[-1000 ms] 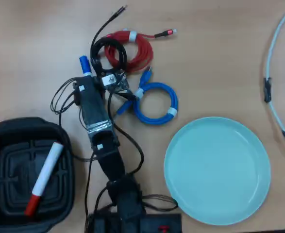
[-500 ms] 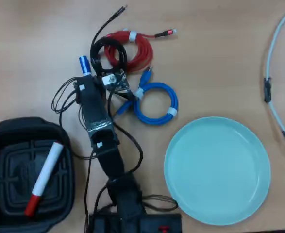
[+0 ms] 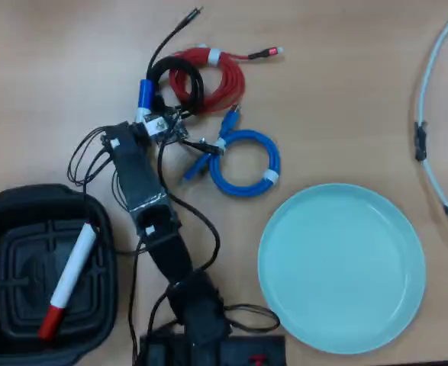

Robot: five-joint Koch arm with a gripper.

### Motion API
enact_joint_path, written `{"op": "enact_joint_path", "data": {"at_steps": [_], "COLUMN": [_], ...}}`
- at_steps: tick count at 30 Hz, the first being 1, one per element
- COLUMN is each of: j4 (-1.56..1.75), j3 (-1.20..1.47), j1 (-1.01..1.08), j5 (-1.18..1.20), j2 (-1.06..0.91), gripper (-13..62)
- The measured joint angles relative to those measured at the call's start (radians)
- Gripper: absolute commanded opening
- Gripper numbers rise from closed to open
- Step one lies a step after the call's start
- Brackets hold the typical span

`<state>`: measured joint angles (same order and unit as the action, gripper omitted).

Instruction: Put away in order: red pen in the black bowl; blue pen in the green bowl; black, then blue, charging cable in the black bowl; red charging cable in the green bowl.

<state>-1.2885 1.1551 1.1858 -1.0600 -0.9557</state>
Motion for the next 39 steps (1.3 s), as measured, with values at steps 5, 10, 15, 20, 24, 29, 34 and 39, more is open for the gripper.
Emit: {"op": "enact_joint_path", "data": {"at_steps": [5,10,15,20,24,29,34,39], "j4": [-0.008,-0.089,-0.114,-0.133,-0.133,-0.133,-0.135,-0.153], "j3": [0.002,0.012,0.011,0.011,0.011,0.011,0.011,0.011], "j1": [-0.023,-0.072,-0.097,-0.075,0.014,0.155,0.319,0.52], "j5": [0.003,0.064,0.106,0.137,0.252,0.334,0.35,0.351], "j2": [-0.014,-0.133,-0.337,-0.417,-0.436,-0.437,-0.515,-0.588], "gripper": [-6.9,-6.9,-6.9,-6.9,-6.9,-6.9,-6.9,-6.9]}}
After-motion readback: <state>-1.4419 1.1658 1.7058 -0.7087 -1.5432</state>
